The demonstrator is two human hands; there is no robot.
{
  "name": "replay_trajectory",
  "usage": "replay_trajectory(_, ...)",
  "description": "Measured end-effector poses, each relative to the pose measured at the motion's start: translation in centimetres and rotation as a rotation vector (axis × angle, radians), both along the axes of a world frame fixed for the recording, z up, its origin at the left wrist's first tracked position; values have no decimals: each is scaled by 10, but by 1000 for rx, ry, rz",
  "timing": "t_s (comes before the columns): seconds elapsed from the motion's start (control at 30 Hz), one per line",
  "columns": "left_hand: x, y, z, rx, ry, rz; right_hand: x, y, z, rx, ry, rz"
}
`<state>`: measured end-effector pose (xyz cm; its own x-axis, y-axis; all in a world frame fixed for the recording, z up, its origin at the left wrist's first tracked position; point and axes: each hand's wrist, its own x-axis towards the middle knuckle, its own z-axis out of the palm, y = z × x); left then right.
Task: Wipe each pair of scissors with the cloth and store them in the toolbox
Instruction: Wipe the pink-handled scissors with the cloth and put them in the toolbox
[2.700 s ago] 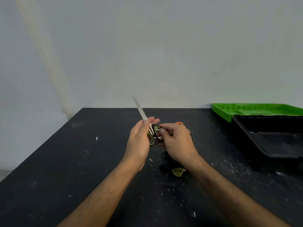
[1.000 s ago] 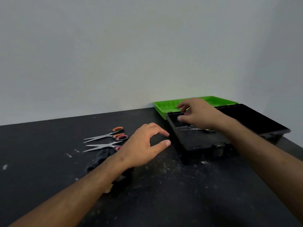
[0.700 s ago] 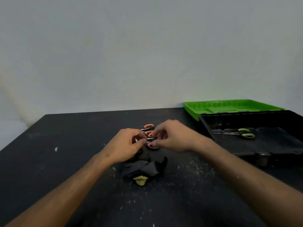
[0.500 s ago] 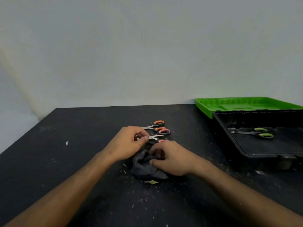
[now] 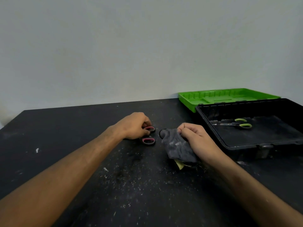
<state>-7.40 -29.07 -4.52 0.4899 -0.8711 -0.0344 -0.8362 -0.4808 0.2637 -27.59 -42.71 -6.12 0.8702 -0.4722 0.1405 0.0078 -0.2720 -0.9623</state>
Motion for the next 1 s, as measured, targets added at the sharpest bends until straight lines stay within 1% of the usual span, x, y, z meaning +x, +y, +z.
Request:
replay_trajectory(0.1, 0, -2, 0, 17, -9, 2, 1, -3, -2, -27, 5, -27)
replay_trajectory(0.23, -2, -1, 2, 22, 5, -4, 3, 1, -2, 28, -30, -65)
replay_trajectory(0.4, -4, -4, 6, 156, -122, -98, 4, 3, -2, 20, 25, -106)
replay_trajectory(0.5, -4, -6, 9, 197, -184, -135, 4, 5, 0, 9, 66, -145)
replay_trajectory(0.6, -7, -6, 13, 194, -215, -146, 4, 6, -1, -85, 95, -131)
replay_trajectory(0.7, -12, 0, 17, 143, -202, -142, 3, 4, 1, -171, 188, -47)
replay_trajectory(0.77, -11, 8, 23, 75, -147, -112, 2, 4, 6, -173, 304, 50)
replay_trajectory(0.83, -11, 20, 33, -33, -60, -46, 1, 8, 12, -200, 403, 156)
replay_trajectory(0.9, -16, 35, 44, -178, 19, 17, 7, 15, 16, -270, 397, 203)
replay_trajectory(1.0, -29, 56, 54, -353, 33, 73, 21, 31, 25, -302, 263, 172)
